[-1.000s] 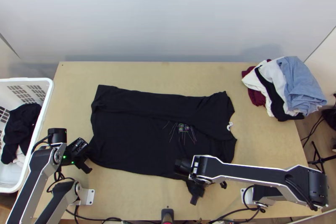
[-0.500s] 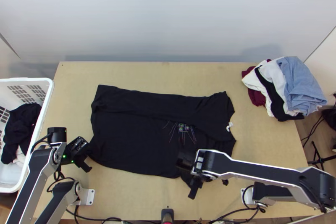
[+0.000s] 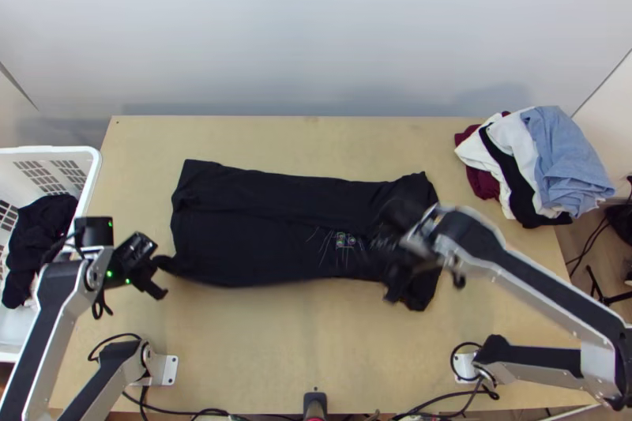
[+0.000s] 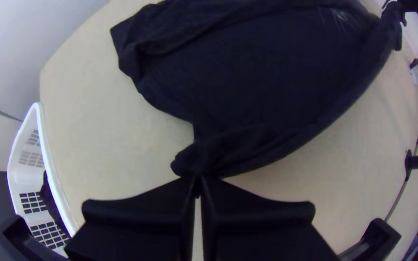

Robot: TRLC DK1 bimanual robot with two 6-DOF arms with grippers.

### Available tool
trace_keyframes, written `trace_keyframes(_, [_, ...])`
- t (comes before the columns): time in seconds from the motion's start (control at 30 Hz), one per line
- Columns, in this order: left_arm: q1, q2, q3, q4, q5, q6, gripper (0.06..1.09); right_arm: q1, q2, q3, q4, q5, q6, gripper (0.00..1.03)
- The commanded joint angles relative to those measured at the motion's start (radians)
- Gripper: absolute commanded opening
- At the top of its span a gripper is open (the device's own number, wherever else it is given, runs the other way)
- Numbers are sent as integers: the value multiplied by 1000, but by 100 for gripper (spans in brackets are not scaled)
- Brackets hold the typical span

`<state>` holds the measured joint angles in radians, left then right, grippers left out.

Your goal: Fold the t-shirt

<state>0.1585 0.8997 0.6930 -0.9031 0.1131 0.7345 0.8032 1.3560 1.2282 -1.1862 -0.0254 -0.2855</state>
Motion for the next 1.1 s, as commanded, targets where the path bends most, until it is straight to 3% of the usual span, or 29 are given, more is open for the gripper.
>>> trace_keyframes(0.0, [-5,123,203,1,-24,-93,10,-292,89,169,-32,12,-233,3])
trace_keyframes(0.27, [-50,377,516,40,-70,-267,10,-420,239,283,25,15,-345,3])
trace_keyframes(0.43, [-88,547,666,75,-87,-302,10,-501,365,399,66,13,-399,3])
trace_keyframes(0.57, [-128,705,770,105,-161,-326,10,-556,459,442,131,16,-460,3])
trace_keyframes(0.77, [-178,915,810,205,-207,-348,10,-572,560,373,238,33,-471,3])
trace_keyframes(0.8, [-180,953,826,210,-208,-365,16,-572,571,349,257,35,-471,3])
trace_keyframes(0.83, [-180,995,846,208,-208,-396,34,-565,580,321,270,35,-471,3])
trace_keyframes(0.9, [-174,1050,879,190,-208,-455,87,-550,597,263,324,38,-471,3])
trace_keyframes(0.93, [-169,1067,884,185,-208,-475,106,-544,601,235,353,45,-471,7])
trace_keyframes(0.97, [-166,1084,892,188,-208,-484,105,-542,601,209,379,51,-466,25])
trace_keyframes(1.03, [-157,1105,899,176,-208,-497,105,-545,588,171,481,61,-440,82])
trace_keyframes(1.07, [-151,1108,898,176,-208,-500,105,-550,581,171,494,62,-435,100])
